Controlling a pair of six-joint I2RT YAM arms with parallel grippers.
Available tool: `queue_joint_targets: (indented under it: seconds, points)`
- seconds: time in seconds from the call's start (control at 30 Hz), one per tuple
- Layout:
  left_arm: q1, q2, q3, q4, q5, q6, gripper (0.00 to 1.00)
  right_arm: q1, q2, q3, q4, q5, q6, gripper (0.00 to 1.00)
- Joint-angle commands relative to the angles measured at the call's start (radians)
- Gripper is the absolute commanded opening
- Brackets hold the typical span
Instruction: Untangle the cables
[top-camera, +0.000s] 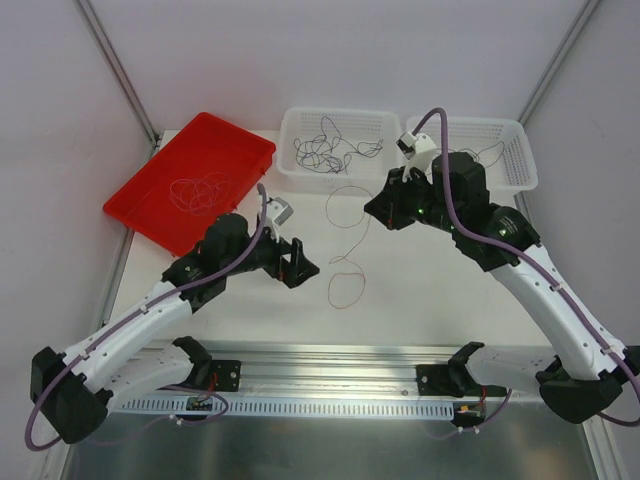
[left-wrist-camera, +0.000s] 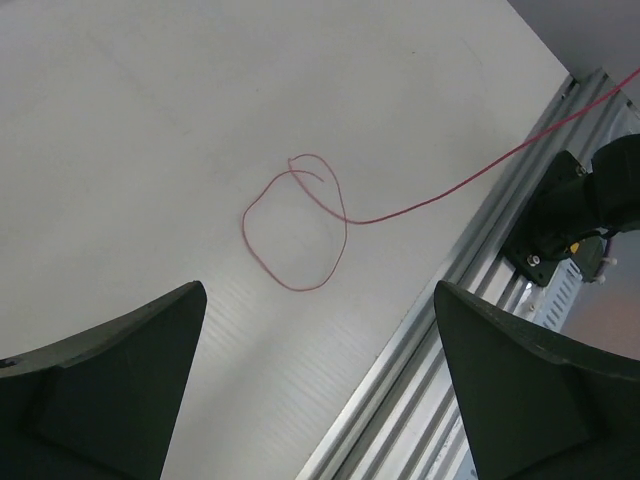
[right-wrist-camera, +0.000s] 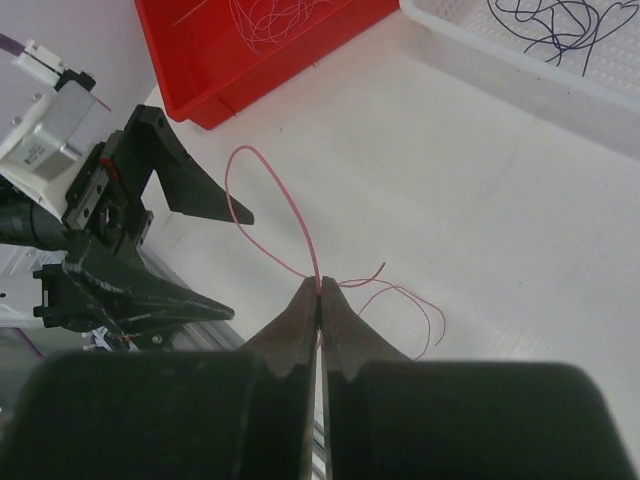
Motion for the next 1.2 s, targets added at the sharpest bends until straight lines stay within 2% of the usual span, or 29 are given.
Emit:
queue_joint_targets:
  seconds: [0.0,0.07,0.2,0.33,0.4,0.43,0.47,0.5,0.57,0.6,0.7,0.77,0.8,0.87,0.9,1.0,1.17]
  points:
    - [-0.100,0.085,0.082,0.151,-0.059,0.115,0.99,0.004,-0.050,-0.015,0.069,-0.026,0.045,0.01]
    - [-0.166,0.122,0.102,0.170,-0.086,0.171,0.99,0.002,-0.059,-0.025,0.078,-0.031,0.054,0.01]
    - [-0.211,0.217,0.134,0.234,-0.126,0.221,0.99,0.002,-0.080,-0.048,0.076,-0.035,0.062,0.01]
    - [-0.246,0.271,0.162,0.279,-0.123,0.241,0.92,0.004,-0.111,-0.071,0.070,-0.028,0.060,0.01]
    - [-0.263,0.300,0.168,0.279,-0.120,0.238,0.80,0.002,-0.122,-0.085,0.066,-0.016,0.057,0.01]
    - [-0.265,0.304,0.168,0.279,-0.117,0.227,0.71,0.004,-0.126,-0.094,0.061,-0.009,0.054,0.01]
    - [-0.266,0.309,0.168,0.276,-0.111,0.218,0.52,0.002,-0.135,-0.099,0.061,0.004,0.053,0.01]
    - [-0.266,0.308,0.167,0.278,-0.111,0.207,0.39,0.004,-0.139,-0.107,0.055,0.015,0.048,0.01]
    - [-0.266,0.295,0.165,0.273,-0.116,0.190,0.19,0.004,-0.149,-0.128,0.047,0.043,0.042,0.01]
    - [-0.268,0.289,0.165,0.270,-0.132,0.186,0.03,0.002,-0.148,-0.136,0.037,0.053,0.033,0.01]
    - [-0.266,0.258,0.185,0.230,-0.180,0.179,0.00,0.002,-0.163,-0.167,0.012,0.102,0.013,0.08]
    - [-0.266,0.243,0.205,0.186,-0.215,0.181,0.00,0.001,-0.175,-0.197,-0.003,0.135,0.000,0.19]
    - [-0.266,0.240,0.228,0.170,-0.234,0.184,0.00,0.001,-0.192,-0.208,-0.020,0.176,-0.001,0.35]
    - [-0.262,0.234,0.254,0.132,-0.309,0.192,0.00,-0.004,-0.214,-0.243,-0.036,0.214,-0.021,0.53]
    - [-0.257,0.235,0.283,0.126,-0.327,0.195,0.00,-0.004,-0.240,-0.259,-0.048,0.228,-0.027,0.67]
    - [-0.216,0.240,0.347,0.060,-0.344,0.196,0.00,-0.004,-0.290,-0.318,-0.069,0.285,-0.050,0.78]
    - [-0.098,0.271,0.481,-0.006,-0.344,0.210,0.00,-0.004,-0.431,-0.406,-0.111,0.385,-0.058,0.84]
